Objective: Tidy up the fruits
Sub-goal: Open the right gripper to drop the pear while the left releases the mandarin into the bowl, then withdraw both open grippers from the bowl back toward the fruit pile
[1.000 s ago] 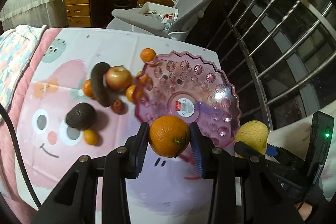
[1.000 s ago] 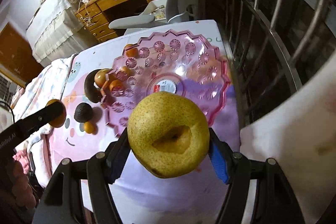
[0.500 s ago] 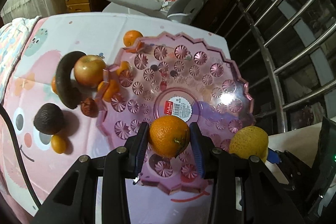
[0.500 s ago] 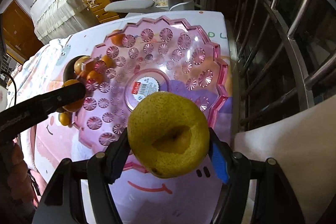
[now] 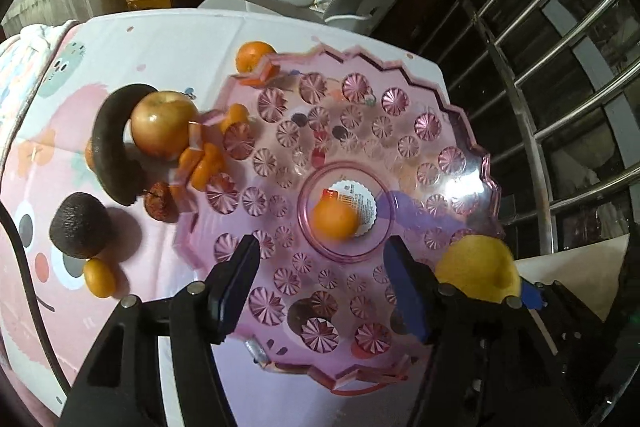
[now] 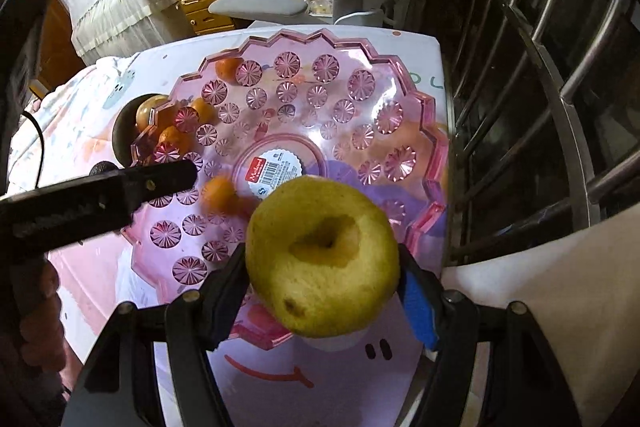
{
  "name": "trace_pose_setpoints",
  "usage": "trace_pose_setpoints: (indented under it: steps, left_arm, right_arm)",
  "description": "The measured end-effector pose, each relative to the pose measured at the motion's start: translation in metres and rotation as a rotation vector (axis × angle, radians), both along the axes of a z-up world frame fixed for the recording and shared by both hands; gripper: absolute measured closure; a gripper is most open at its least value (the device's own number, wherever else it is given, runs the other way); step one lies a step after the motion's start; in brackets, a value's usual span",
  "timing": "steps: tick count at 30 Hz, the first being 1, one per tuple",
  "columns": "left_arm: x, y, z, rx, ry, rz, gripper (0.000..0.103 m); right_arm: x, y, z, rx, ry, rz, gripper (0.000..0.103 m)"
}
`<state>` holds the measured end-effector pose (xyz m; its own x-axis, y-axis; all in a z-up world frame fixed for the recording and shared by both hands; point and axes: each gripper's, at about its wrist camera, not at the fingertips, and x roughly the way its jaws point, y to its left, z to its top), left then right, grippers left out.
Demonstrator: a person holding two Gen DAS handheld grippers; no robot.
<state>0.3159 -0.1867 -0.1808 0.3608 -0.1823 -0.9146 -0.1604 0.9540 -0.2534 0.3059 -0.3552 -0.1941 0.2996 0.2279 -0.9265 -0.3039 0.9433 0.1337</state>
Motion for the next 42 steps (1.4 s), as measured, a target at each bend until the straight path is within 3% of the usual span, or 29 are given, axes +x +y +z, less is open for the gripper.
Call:
trace_pose_setpoints:
  steps: [13,22,32,42]
  left_arm:
    - [-0.041,0.052,0.037,0.019,-0.047,0.099,0.040]
    - [-0.074,0.092,0.053,0.018,-0.089,0.141,0.040]
    - [-0.102,0.143,0.058,-0.005,-0.071,0.014,0.040]
    - [-0.128,0.209,0.063,-0.015,-0.040,-0.169,0.030]
  right_arm:
    - [0.000,0.010,0.003,0.045,0.040,-0.056,0.028]
    - [-0.014,0.033,0.025,0.056,0.002,-0.061,0.028]
    - [-0.052,0.064,0.050,0.067,-0.027,-0.192,0.028]
    - [-0.108,0.118,0.048,0.150,0.010,-0.386,0.028]
